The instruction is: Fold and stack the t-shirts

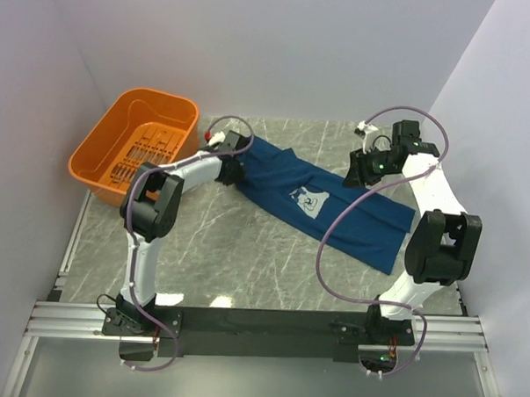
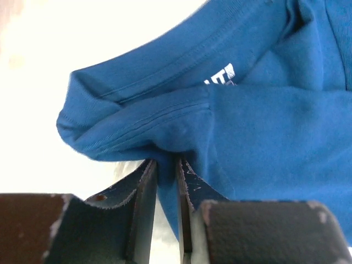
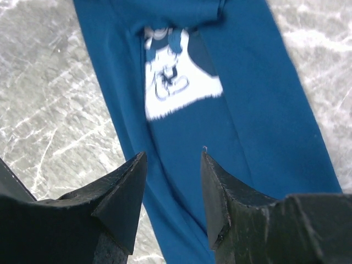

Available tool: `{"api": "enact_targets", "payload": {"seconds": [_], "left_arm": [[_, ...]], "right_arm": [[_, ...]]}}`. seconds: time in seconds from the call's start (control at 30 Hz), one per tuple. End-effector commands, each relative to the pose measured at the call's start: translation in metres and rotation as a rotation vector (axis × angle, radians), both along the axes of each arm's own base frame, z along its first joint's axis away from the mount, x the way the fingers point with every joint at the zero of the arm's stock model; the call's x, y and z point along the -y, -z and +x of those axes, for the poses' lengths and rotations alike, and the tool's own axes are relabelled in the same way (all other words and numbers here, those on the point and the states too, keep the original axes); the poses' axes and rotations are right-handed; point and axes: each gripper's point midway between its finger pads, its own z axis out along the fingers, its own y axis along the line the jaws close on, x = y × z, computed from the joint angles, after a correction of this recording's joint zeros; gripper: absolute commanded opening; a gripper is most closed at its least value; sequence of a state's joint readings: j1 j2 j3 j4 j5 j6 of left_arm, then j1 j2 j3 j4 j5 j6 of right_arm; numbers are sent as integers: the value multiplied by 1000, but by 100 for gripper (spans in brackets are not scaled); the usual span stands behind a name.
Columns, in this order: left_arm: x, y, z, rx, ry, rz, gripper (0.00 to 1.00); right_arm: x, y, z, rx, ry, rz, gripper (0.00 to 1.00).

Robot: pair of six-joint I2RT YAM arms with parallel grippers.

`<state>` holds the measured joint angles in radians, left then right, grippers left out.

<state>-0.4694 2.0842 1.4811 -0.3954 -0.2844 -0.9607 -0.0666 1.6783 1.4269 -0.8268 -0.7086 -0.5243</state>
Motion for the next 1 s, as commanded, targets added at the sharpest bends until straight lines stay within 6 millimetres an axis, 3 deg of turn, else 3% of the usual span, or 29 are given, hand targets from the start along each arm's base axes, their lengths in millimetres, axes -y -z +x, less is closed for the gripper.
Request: {"api": "enact_targets", "payload": {"seconds": [0.0, 0.03, 0.1, 0.13, 0.17, 0.33, 0.43, 0.47, 0.5, 0.53, 0.57, 0.6, 0.63, 0.67, 0.7, 0.73, 0.77, 0.8, 0.83, 0.87, 0.9, 0.93, 0.97], "left_arm": [[-9, -16, 24, 9, 45, 61, 25], [-5, -27, 35, 39, 52, 53, 25], [-7, -27, 44, 40, 74, 67, 27], [-4, -38, 56, 69, 83, 57, 29], [-6, -30, 58, 44, 92, 71, 30], [-10, -49, 89, 75, 160, 62, 40], [-12, -72, 96, 108, 198, 48, 48], [-13, -77, 95, 122, 210, 53, 57], [-14, -77, 93, 131, 217, 57, 60], [-13, -94, 92, 166, 226, 49, 61], [-14, -99, 89, 176, 232, 46, 63], [-16, -95, 82, 170, 241, 49, 63], [-15, -114, 77, 203, 252, 34, 63], [-15, -118, 73, 214, 264, 26, 63], [-15, -112, 65, 216, 275, 20, 63], [-13, -134, 58, 264, 299, -5, 63], [-7, -140, 50, 279, 348, -35, 63], [-7, -129, 36, 257, 368, -44, 63], [-5, -155, 32, 324, 380, -69, 63], [1, -161, 21, 337, 428, -101, 64], [1, -155, 9, 328, 454, -106, 64], [1, -177, 0, 375, 469, -117, 64], [1, -173, -12, 362, 490, -126, 64]], "right_arm": [[2, -4, -2, 27, -18, -2, 51], [3, 1, -1, 15, -15, -4, 51], [6, 3, 5, 8, 4, -14, 51], [8, 9, 8, -7, 12, -14, 51], [7, 8, 12, -5, 15, -9, 51], [7, 7, 16, -18, 26, 14, 51], [10, 6, 8, -17, 25, 14, 51], [11, 7, 6, -9, 17, 6, 51], [13, 6, 4, -1, 18, -7, 51], [15, 10, 1, -10, 19, -16, 52], [17, 12, 0, -7, 14, -27, 52], [20, 15, -1, -14, 19, -35, 52], [22, 20, -2, -21, 24, -44, 52], [24, 23, -1, -28, 30, -53, 52], [28, 32, 0, -52, 40, -65, 52], [32, 35, 3, -56, 48, -79, 52], [34, 40, 5, -71, 57, -87, 52], [40, 52, 9, -98, 70, -96, 52], [46, 55, 13, -102, 88, -113, 52], [50, 59, 16, -115, 99, -116, 53], [59, 67, 17, -140, 119, -119, 53], [63, 68, 20, -137, 126, -124, 53], [69, 73, 21, -149, 136, -136, 54]]}}
